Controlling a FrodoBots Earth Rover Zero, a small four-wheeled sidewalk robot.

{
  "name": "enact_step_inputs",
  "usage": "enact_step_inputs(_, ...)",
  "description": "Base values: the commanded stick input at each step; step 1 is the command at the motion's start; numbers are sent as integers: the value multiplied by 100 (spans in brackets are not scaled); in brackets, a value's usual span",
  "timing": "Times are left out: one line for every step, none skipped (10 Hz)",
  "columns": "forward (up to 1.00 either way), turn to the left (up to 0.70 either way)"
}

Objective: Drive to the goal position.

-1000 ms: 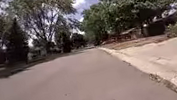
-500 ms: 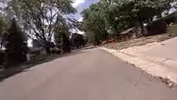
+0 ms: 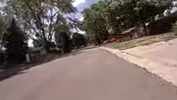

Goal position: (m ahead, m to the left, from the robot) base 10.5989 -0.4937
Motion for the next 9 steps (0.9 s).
enact_step_inputs(85, 0)
enact_step_inputs(85, 0)
enact_step_inputs(85, 0)
enact_step_inputs(85, 0)
enact_step_inputs(85, 0)
enact_step_inputs(85, 0)
enact_step_inputs(85, 0)
enact_step_inputs(85, 0)
enact_step_inputs(85, 0)
